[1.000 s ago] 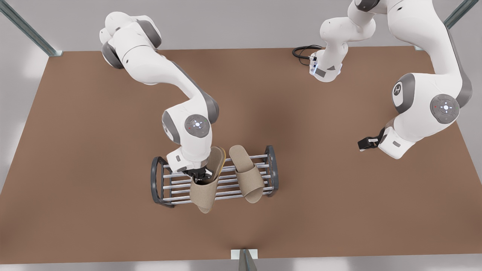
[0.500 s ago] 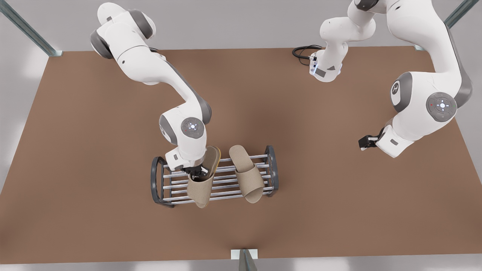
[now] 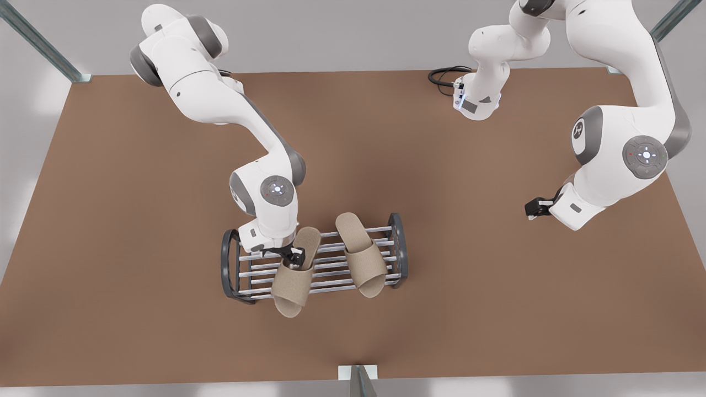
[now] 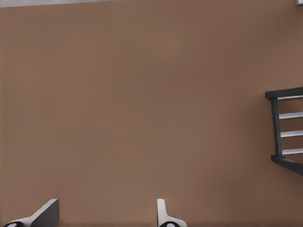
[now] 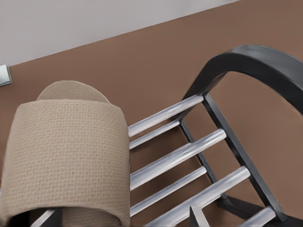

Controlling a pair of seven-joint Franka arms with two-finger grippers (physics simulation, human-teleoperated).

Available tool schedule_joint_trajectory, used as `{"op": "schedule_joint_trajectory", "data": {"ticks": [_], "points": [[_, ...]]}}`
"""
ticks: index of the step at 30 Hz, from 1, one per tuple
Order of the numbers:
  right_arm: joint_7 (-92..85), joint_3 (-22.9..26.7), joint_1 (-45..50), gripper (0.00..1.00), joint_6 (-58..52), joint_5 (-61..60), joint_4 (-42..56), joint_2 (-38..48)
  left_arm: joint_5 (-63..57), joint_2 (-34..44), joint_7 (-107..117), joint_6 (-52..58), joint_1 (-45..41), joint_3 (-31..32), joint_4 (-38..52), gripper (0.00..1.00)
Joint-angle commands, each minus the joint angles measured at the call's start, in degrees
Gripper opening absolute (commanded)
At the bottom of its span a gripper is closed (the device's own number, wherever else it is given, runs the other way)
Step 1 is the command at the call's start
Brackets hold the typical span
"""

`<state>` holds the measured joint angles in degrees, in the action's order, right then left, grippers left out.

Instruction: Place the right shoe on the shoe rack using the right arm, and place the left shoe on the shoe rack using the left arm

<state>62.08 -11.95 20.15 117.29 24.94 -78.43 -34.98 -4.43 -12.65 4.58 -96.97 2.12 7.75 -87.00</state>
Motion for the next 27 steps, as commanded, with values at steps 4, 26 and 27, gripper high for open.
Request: {"op": "schedule_joint_trajectory", "data": {"ticks": [4,26,27], "points": [[0.06,-0.27,0.59,1.0,-0.22,-0.16,-2.07,1.84,-0.93,0.17,-1.15,0.02,0.08,0.07,0.16,1.0],[-40.18,6.5,-10.3,1.0,-28.87,-21.6,0.83,26.01,-0.93,0.52,-1.15,0.73,0.08,0.51,0.25,1.0],[-44.84,6.23,-14.26,1.0,-28.61,-23.97,1.09,26.1,-0.93,0.52,-1.24,0.81,0.26,0.51,0.16,1.0]]}}
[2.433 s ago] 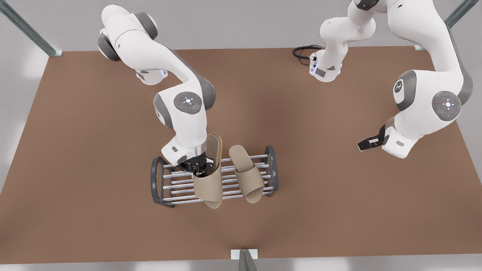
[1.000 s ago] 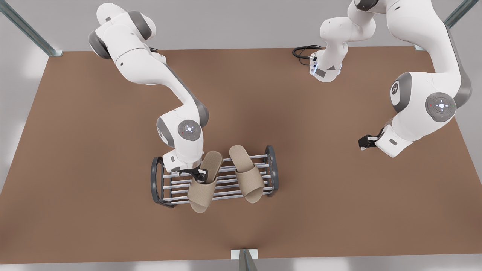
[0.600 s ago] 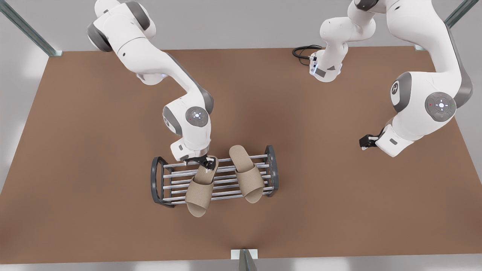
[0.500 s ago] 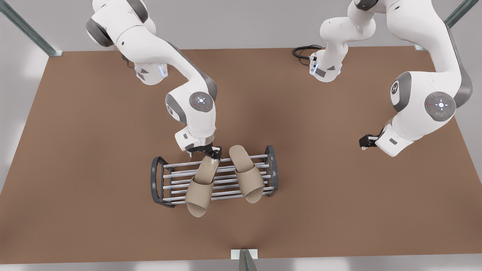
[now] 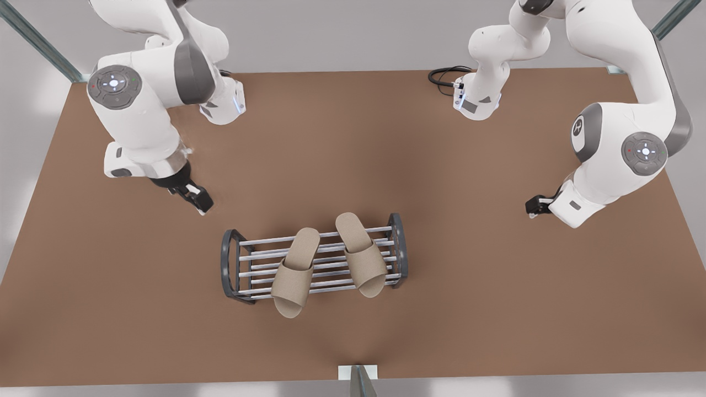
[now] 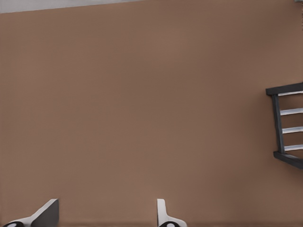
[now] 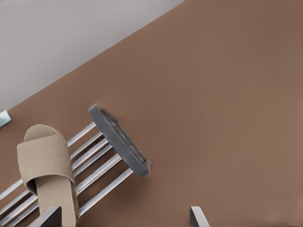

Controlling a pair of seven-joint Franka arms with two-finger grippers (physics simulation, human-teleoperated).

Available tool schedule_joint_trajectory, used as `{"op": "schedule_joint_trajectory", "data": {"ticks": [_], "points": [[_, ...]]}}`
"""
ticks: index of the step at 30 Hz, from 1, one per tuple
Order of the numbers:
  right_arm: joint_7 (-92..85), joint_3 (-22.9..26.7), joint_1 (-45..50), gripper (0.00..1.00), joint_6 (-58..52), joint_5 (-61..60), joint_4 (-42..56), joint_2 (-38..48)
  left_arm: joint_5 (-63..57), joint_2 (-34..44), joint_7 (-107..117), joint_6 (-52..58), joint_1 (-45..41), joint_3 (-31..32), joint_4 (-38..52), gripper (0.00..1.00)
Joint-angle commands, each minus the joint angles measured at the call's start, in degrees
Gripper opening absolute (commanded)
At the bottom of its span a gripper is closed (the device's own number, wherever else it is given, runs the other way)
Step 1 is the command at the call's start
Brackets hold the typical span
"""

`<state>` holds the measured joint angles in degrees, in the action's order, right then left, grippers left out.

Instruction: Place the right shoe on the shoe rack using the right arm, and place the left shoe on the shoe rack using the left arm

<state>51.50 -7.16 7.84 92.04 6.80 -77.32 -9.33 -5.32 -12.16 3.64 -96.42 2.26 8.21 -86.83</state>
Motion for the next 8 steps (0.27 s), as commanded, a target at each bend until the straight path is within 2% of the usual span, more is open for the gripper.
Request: {"op": "schedule_joint_trajectory", "data": {"ticks": [1,2,3,4,6,8], "points": [[-36.47,3.11,-0.99,1.0,-3.45,-6.71,0.41,0.36,-0.04,0.11,-0.3,0.27,0.2,0.05,-0.01,1.0],[-36.83,9.25,2.7,1.0,-3.36,-9.08,0.41,0.54,-0.04,0.03,-0.3,0.18,0.11,0.05,-0.01,1.0],[-37.27,9.71,2.53,1.0,-3.53,-10.05,-0.37,1.68,-0.04,0.03,-0.3,0.1,0.02,0.05,-0.1,1.0],[-39.19,9.54,1.04,1.0,-3.01,-10.05,-1.96,2.39,-0.04,0.03,-0.3,0.1,0.02,0.05,-0.01,1.0],[-42.19,4.61,-7.22,1.0,-3.45,-10.05,-2.05,2.56,0.04,0.03,-0.22,0.01,0.02,0.05,-0.1,1.0],[-42.28,4.61,-6.87,1.0,-2.65,-9.88,-1.26,0.8,0.04,-0.06,-0.3,0.01,-0.16,0.05,-0.19,1.0]]}}
